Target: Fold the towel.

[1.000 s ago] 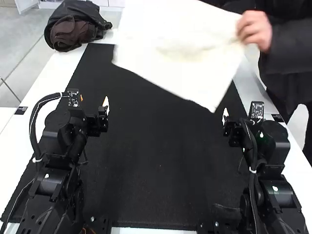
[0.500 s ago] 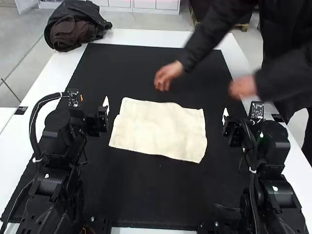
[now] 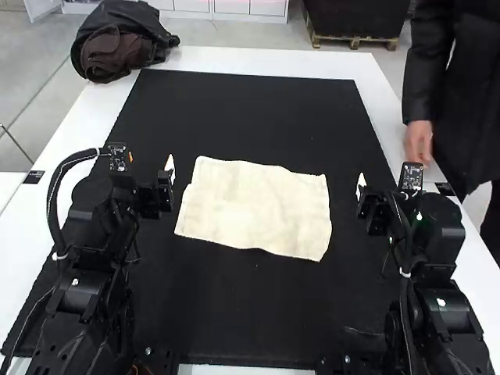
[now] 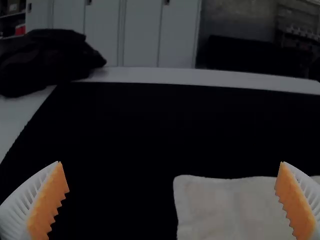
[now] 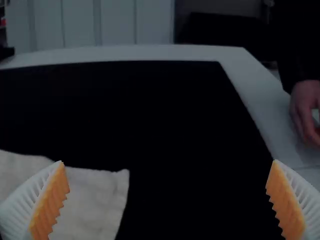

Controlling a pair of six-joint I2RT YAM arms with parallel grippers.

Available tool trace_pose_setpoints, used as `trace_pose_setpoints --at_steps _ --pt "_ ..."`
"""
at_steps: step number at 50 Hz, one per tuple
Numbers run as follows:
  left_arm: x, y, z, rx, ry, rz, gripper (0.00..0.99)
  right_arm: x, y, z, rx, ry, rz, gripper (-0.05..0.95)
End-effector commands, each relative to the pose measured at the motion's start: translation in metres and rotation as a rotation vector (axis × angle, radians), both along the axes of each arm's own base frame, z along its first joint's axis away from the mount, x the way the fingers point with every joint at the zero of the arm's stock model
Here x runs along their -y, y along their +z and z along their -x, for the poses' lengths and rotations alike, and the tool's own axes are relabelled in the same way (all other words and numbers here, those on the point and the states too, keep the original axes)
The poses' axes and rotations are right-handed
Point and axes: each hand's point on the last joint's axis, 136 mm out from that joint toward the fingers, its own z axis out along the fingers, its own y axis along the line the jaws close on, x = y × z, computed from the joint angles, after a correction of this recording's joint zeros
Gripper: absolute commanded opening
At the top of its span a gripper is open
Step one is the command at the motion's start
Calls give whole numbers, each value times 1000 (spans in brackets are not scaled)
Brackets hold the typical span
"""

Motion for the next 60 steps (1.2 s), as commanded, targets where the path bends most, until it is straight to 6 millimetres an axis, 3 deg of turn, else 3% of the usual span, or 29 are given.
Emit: trace_pose_setpoints --at_steps 1,53,60 --pt "-3 2 0 13 16 8 970 6 0 0 6 -29 11 911" --pt "-4 2 0 13 18 5 970 6 1 0 11 -26 24 911" --pt "-2 5 0 28 12 -96 970 3 6 0 30 -8 23 911"
